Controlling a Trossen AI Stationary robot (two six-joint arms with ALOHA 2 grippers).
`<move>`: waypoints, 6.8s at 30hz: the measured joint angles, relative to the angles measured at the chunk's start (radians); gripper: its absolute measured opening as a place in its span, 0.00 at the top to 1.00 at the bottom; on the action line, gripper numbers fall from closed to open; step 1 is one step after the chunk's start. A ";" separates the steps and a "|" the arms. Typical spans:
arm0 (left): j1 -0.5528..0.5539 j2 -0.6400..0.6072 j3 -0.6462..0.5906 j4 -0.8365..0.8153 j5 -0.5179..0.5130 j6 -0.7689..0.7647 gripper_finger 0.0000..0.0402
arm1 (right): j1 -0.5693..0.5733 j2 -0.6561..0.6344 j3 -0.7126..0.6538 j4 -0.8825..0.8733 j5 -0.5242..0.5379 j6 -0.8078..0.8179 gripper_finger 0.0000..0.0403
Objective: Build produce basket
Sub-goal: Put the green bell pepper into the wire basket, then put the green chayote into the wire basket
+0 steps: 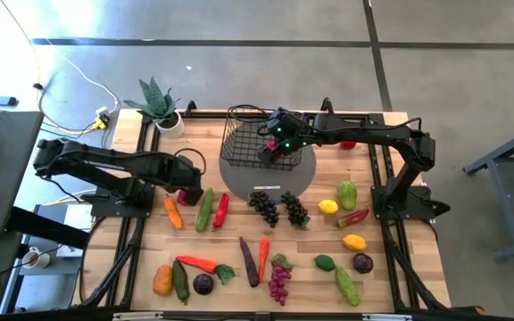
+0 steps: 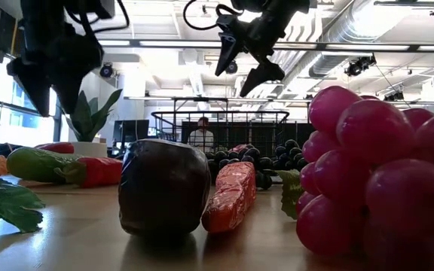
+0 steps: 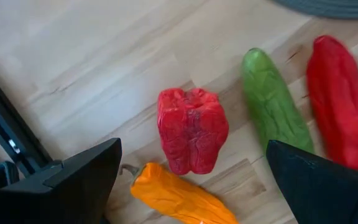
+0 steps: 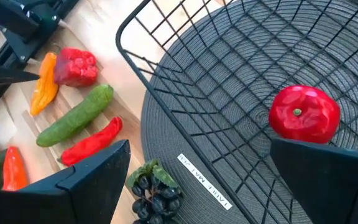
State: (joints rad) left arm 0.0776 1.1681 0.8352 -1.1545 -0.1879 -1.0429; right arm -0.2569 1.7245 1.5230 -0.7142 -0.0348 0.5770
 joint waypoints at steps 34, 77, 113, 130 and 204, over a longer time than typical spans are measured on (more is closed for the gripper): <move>0.023 0.262 -0.118 0.199 0.075 -0.046 0.05 | 0.000 0.000 0.000 -0.008 -0.004 -0.020 0.08; 0.017 -0.217 -0.138 0.508 0.026 0.245 0.48 | 0.070 -0.178 0.000 -0.091 0.201 0.159 0.08; 0.542 0.127 0.092 1.011 0.155 0.851 0.48 | 0.067 -0.178 0.000 -0.098 0.342 0.137 0.08; 0.573 0.314 0.157 1.023 0.156 0.837 0.48 | 0.067 -0.177 0.000 -0.099 0.342 0.096 0.08; 0.495 0.148 0.158 0.937 0.390 0.758 0.26 | 0.381 -0.289 -0.062 -0.856 0.423 0.708 0.08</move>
State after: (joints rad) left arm 0.5728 1.3163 0.9932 -0.2173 0.2020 -0.2848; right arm 0.1237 1.4358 1.4607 -1.5703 0.3885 1.2851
